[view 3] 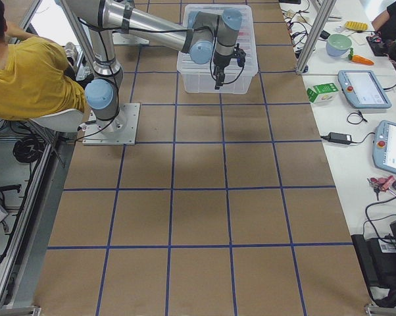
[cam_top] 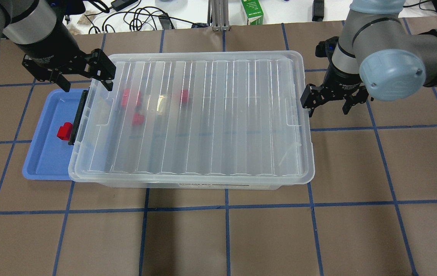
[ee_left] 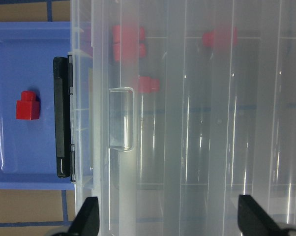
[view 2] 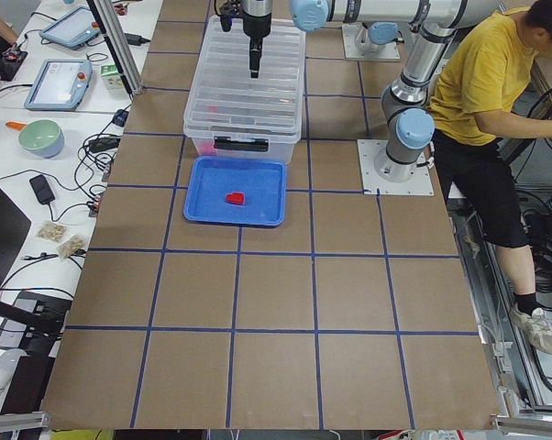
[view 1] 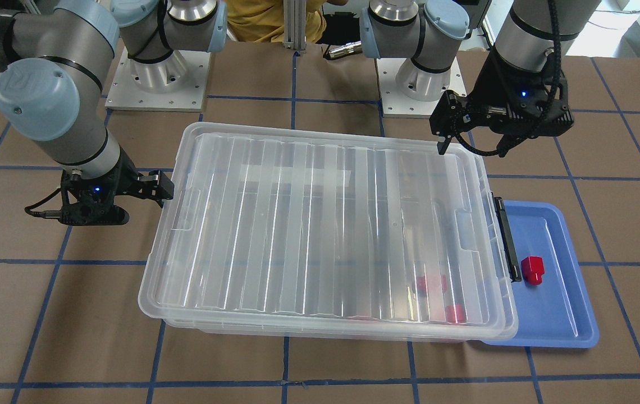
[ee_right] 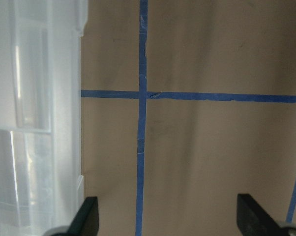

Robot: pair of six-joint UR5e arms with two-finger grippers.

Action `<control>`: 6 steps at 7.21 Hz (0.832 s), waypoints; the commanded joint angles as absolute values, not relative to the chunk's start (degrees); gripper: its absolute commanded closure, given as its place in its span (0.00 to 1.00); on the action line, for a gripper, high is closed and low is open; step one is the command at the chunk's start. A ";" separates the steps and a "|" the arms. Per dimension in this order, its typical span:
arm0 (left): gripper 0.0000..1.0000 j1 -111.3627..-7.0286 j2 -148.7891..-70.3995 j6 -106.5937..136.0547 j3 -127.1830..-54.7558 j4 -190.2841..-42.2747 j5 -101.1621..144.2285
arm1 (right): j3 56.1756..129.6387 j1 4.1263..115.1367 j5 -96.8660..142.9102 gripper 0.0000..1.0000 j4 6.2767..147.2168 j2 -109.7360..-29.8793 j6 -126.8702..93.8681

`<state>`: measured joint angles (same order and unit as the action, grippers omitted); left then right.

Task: Place red block in blue tray from box

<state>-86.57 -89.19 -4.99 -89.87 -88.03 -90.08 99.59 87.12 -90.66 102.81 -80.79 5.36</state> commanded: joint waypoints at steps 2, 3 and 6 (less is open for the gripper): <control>0.00 -86.57 -89.03 -4.66 -89.91 -88.33 -89.91 | 94.86 87.19 -90.09 0.00 99.52 -84.79 5.19; 0.00 -86.57 -88.95 -4.66 -90.00 -88.33 -89.91 | 94.05 87.19 -90.44 0.00 96.45 -87.51 5.10; 0.00 -86.57 -88.95 -4.66 -90.00 -88.33 -89.83 | 94.22 87.19 -90.00 0.00 92.30 -93.16 0.46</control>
<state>-86.57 -88.95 -4.62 -89.99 -88.33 -89.89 94.28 87.19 -89.95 94.22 -91.52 2.86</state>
